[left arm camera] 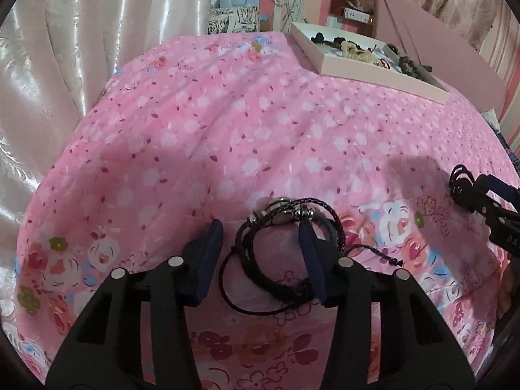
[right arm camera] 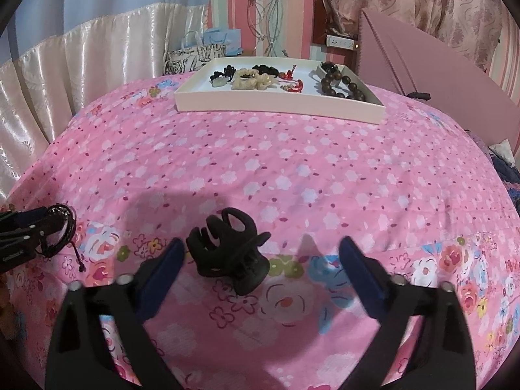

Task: Organize jewelry
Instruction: 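Grasp the leather bracelet with left tool while right tool grasps the claw clip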

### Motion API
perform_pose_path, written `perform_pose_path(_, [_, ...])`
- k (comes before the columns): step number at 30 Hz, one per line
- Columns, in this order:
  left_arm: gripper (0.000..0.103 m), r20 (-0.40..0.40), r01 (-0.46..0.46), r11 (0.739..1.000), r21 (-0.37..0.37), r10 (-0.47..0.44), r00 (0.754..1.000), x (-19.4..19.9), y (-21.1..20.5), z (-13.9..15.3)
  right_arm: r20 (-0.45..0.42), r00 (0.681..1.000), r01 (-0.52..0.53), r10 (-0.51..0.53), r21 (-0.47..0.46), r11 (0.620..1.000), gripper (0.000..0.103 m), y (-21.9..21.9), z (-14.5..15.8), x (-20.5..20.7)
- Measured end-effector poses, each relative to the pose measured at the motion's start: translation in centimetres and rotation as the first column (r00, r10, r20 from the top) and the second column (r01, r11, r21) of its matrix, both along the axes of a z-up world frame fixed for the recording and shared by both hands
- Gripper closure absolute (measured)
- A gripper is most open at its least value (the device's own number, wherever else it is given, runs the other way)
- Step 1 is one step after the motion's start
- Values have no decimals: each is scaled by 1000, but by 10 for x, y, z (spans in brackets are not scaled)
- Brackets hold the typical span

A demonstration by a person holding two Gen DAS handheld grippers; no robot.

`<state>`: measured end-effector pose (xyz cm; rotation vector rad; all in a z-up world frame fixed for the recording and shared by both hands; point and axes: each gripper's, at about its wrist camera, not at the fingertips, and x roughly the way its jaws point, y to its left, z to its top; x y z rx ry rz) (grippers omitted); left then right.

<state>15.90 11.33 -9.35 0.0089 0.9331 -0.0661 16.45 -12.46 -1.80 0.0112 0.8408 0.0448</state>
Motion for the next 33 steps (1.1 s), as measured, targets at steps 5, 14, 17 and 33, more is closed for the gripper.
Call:
perform_pose_path(5, [69, 1, 2, 1000, -4, -2, 1000, 0, 0, -1, -13, 1000, -16, 16, 16, 1000, 30, 1, -3, 1])
perform_pose_path(14, [88, 2, -5, 1000, -20, 5, 1000, -2, 2, -1, -1, 998, -63, 63, 59, 996, 60, 4, -2, -2])
perform_pose_path(17, [90, 4, -6, 1000, -23, 6, 1000, -2, 2, 0, -1, 998, -60, 61, 80, 995, 60, 1, -2, -2])
perform_pose_path(33, [92, 73, 5, 1000, -1, -5, 997, 0, -21, 36, 30, 999, -21, 18, 93, 995, 60, -20, 17, 5])
